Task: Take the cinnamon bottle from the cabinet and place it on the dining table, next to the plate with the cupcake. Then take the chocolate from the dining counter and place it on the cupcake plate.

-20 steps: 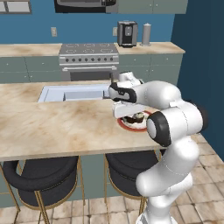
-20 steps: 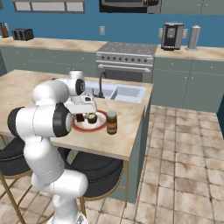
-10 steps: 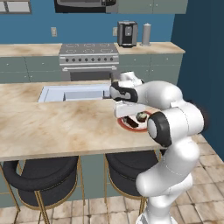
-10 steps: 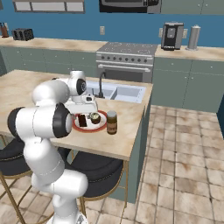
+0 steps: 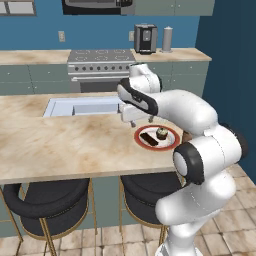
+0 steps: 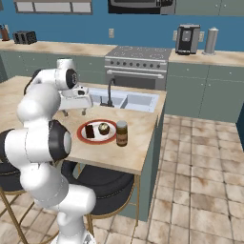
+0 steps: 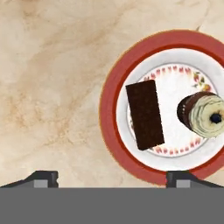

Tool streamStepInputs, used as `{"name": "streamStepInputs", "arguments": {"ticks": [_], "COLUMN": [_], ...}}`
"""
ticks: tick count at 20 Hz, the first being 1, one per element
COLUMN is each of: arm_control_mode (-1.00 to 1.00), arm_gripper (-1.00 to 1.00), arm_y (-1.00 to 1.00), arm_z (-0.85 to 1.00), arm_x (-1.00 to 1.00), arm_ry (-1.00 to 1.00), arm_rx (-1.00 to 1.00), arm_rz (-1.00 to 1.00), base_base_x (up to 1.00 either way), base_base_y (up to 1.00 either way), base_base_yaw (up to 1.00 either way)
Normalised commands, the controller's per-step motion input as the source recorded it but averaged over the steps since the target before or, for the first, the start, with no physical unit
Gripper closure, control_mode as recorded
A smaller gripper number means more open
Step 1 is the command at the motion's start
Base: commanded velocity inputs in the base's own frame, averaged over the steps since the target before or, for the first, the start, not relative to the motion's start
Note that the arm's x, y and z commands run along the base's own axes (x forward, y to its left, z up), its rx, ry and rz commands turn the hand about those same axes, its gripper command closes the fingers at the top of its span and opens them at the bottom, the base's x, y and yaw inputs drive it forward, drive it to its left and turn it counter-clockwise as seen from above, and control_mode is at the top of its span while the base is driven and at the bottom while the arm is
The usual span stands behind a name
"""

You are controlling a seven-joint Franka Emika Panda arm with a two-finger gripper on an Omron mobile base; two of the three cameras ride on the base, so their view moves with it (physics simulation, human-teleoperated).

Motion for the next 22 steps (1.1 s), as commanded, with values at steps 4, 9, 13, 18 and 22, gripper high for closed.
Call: {"name": "streamStepInputs", "arguments": {"ticks": [4,9,13,18,22], "arm_control_mode": [-1.0,-1.0,-1.0,-1.0,-1.0], "arm_gripper": [-1.0,-1.0,-1.0,-1.0,-1.0], "arm_y": [0.8,0.66,0.33,0.12,0.01], "arm_z": [0.87,0.48,0.12,-0.01,-0.13], "arm_x": [-0.44,-0.8,-1.0,-1.0,-0.99], "arm_ry": [-0.15,-0.12,-0.1,-0.05,-0.02], "arm_rx": [0.0,-0.04,-0.08,-0.11,-0.1], "arm_rz": [0.05,0.04,0.0,0.0,0.0], "base_base_x": [0.0,0.0,0.0,0.0,0.0], "base_base_y": [0.0,0.0,0.0,0.0,0.0], "base_base_yaw": [0.0,0.0,0.0,0.0,0.0]}}
